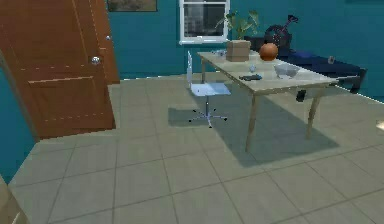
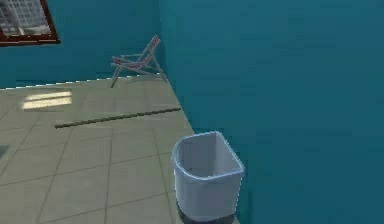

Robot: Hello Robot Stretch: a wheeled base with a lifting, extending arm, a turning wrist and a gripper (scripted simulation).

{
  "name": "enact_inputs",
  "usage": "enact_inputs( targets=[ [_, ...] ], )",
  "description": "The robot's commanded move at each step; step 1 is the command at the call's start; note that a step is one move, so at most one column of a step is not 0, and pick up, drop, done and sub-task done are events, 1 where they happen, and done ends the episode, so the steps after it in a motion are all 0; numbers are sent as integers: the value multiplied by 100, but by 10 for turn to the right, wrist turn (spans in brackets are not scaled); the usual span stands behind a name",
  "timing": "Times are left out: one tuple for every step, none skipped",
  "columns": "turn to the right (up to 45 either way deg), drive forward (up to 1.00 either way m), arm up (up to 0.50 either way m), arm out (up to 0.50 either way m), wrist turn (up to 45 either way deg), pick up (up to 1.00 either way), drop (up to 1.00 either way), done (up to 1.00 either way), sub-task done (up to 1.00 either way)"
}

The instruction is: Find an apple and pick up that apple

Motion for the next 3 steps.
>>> enact_inputs(
  targets=[
    [-150, 0, 0, 0, 0, 0, 0, 0, 0],
    [0, 100, 0, 0, 0, 0, 0, 0, 0],
    [0, 100, 0, 0, 0, 0, 0, 0, 0]
  ],
)
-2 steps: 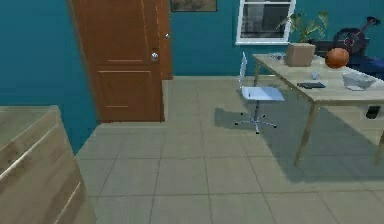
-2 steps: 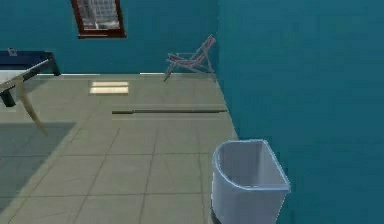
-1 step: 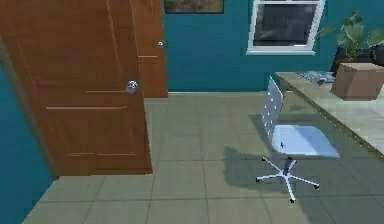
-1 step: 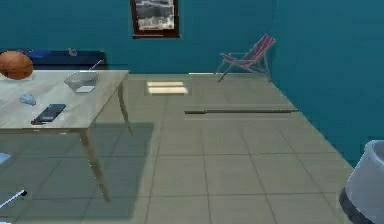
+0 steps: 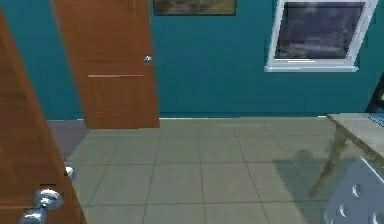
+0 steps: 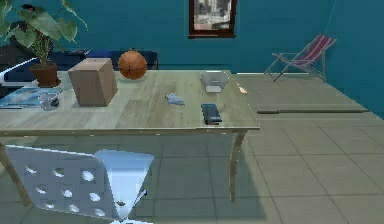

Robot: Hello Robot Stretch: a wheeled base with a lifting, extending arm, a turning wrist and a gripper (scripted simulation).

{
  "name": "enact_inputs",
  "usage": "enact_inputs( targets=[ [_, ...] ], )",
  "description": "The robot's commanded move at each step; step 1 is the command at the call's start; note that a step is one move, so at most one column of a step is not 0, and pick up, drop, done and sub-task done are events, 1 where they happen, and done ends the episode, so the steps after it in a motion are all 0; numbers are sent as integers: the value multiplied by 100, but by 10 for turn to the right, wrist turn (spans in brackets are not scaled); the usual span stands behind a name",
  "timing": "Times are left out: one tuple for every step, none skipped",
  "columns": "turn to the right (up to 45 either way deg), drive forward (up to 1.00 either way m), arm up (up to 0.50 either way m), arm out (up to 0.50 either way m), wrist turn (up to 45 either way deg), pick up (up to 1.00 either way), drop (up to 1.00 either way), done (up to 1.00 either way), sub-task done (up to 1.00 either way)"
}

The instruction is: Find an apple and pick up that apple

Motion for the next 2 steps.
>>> enact_inputs(
  targets=[
    [-30, 0, 0, 0, 0, 0, 0, 0, 0],
    [0, 80, 0, 0, 0, 0, 0, 0, 0]
  ],
)
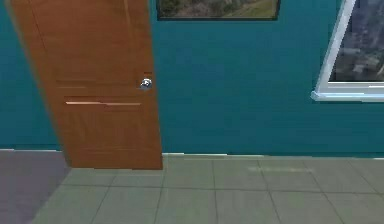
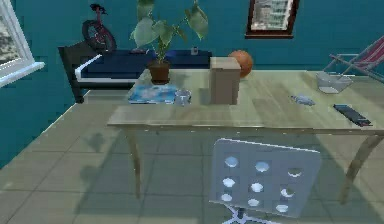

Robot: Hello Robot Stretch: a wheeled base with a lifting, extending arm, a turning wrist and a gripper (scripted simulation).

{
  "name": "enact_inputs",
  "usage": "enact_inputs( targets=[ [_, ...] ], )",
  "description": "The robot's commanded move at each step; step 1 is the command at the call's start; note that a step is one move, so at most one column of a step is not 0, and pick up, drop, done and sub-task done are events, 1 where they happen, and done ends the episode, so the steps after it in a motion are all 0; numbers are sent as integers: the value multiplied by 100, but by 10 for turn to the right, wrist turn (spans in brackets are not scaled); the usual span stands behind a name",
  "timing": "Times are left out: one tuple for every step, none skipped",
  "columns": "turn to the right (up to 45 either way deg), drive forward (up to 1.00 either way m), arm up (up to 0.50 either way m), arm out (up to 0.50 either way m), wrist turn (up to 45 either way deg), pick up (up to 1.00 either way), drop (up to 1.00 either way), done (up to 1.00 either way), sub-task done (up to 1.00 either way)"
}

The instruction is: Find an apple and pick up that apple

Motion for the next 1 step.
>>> enact_inputs(
  targets=[
    [-450, 0, 0, 0, 0, 0, 0, 0, 0]
  ],
)
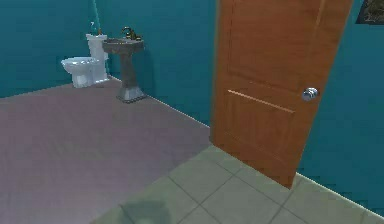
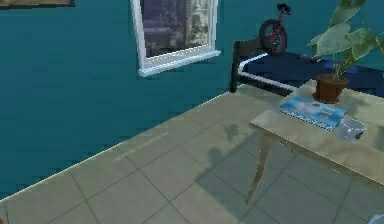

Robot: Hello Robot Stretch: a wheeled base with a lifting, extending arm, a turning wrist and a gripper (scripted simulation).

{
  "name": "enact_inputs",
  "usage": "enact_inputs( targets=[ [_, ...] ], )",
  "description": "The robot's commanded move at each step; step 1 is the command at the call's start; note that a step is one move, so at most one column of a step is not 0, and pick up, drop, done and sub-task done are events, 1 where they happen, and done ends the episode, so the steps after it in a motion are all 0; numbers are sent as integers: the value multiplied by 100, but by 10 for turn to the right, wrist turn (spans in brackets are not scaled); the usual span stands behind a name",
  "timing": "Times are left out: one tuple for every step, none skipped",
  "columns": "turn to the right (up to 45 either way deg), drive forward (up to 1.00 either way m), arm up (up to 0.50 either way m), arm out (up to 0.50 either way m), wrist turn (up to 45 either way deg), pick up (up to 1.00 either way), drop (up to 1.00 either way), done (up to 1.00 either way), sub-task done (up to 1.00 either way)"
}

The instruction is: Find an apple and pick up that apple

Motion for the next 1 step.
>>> enact_inputs(
  targets=[
    [0, 25, 0, 0, 0, 0, 0, 0, 0]
  ],
)
